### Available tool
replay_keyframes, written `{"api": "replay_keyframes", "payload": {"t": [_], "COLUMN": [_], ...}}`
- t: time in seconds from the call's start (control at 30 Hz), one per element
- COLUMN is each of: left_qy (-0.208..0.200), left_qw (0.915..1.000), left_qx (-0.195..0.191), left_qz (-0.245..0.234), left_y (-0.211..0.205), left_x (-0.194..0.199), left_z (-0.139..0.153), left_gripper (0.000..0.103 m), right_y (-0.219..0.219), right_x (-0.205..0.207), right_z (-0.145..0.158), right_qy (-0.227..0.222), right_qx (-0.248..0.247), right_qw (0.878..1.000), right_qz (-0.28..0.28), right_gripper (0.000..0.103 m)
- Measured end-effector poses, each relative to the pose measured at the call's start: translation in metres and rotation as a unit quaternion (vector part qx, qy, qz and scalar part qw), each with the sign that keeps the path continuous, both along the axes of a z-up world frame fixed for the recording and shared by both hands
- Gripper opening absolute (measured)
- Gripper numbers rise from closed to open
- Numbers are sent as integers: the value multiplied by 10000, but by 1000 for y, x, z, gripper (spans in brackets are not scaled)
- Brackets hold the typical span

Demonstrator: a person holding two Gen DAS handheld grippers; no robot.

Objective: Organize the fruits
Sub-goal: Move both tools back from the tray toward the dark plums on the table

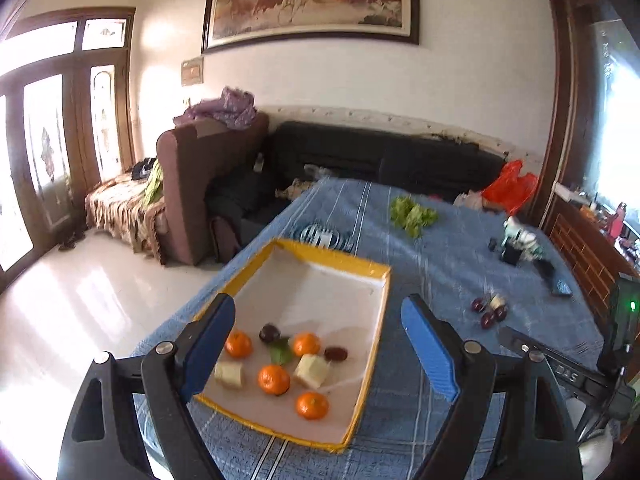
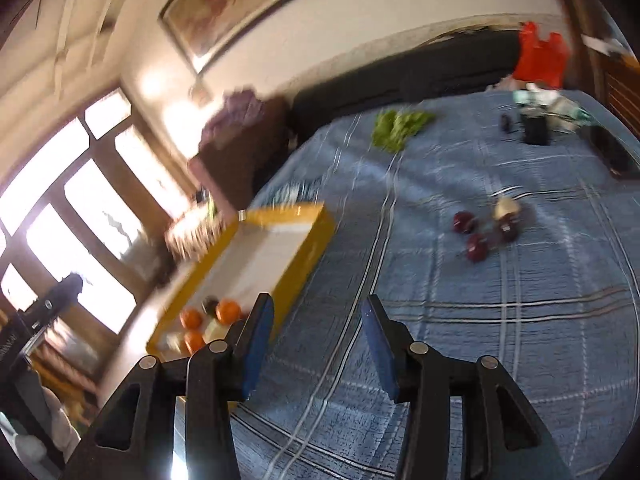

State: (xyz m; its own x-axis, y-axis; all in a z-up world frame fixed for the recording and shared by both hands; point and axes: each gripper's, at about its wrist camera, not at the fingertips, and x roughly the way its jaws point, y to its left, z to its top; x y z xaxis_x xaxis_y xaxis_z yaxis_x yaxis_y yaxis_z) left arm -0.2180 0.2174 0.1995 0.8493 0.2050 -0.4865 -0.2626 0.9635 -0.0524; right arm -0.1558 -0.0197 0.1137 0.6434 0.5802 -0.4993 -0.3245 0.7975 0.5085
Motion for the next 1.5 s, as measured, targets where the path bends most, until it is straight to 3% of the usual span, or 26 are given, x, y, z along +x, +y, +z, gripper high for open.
{"api": "replay_keyframes", "payload": {"t": [0.03, 0.13, 0.23, 0.4, 0.57, 0.63, 0.77, 0.87, 0.93, 1.1, 1.13, 1.17, 1.27, 1.37, 1.5], "left_qy": [-77, -193, -349, -812, -1059, -1114, -1156, -1485, -1733, -1766, -1759, -1749, -1791, -1595, -1165], "left_qw": [10000, 9996, 9985, 9938, 9845, 9811, 9768, 9754, 9761, 9820, 9826, 9833, 9829, 9859, 9906], "left_qx": [-11, -185, -333, -369, -773, -971, -1300, -1281, -1085, -656, -592, -493, -415, -497, -594], "left_qz": [-20, -119, -258, -671, -1169, -1247, -1253, -1011, -732, -152, -74, -14, 64, -56, -389], "left_y": [-1, -2, -6, -24, -24, -18, -1, 12, 23, 43, 48, 51, 58, 57, 45], "left_x": [0, 5, 9, 5, -4, -6, -10, -30, -47, -72, -79, -85, -98, -98, -92], "left_z": [7, 22, 40, 87, 137, 158, 204, 235, 260, 299, 305, 308, 300, 268, 217], "left_gripper": [85, 85, 85, 85, 85, 85, 85, 85, 87, 90, 91, 94, 96, 97, 97], "right_y": [-8, -37, -56, -100, -160, -188, -237, -276, -297, -304, -303, -301, -280, -247, -168], "right_x": [-2, -1, 6, 2, -12, -18, -28, -34, -40, -53, -57, -61, -67, -52, -32], "right_z": [1, -5, -1, 54, 120, 152, 218, 272, 311, 371, 375, 376, 350, 303, 217], "right_qy": [22, 487, 877, 581, 73, -249, -758, -1050, -1298, -1651, -1694, -1720, -1701, -1459, -1290], "right_qx": [229, 1297, 1749, 1250, 703, 345, -435, -880, -1484, -3343, -3451, -3446, -3091, -3050, -2795], "right_qw": [9997, 9904, 9807, 9904, 9964, 9957, 9832, 9638, 9377, 8330, 8248, 8256, 8671, 8985, 9403], "right_qz": [-52, -26, 15, -23, -476, -822, -1602, -2289, -2860, -4086, -4147, -4124, -3516, -2800, -1450], "right_gripper": [65, 67, 67, 67, 69, 73, 73, 73, 73, 74, 76, 79, 81, 81, 81]}}
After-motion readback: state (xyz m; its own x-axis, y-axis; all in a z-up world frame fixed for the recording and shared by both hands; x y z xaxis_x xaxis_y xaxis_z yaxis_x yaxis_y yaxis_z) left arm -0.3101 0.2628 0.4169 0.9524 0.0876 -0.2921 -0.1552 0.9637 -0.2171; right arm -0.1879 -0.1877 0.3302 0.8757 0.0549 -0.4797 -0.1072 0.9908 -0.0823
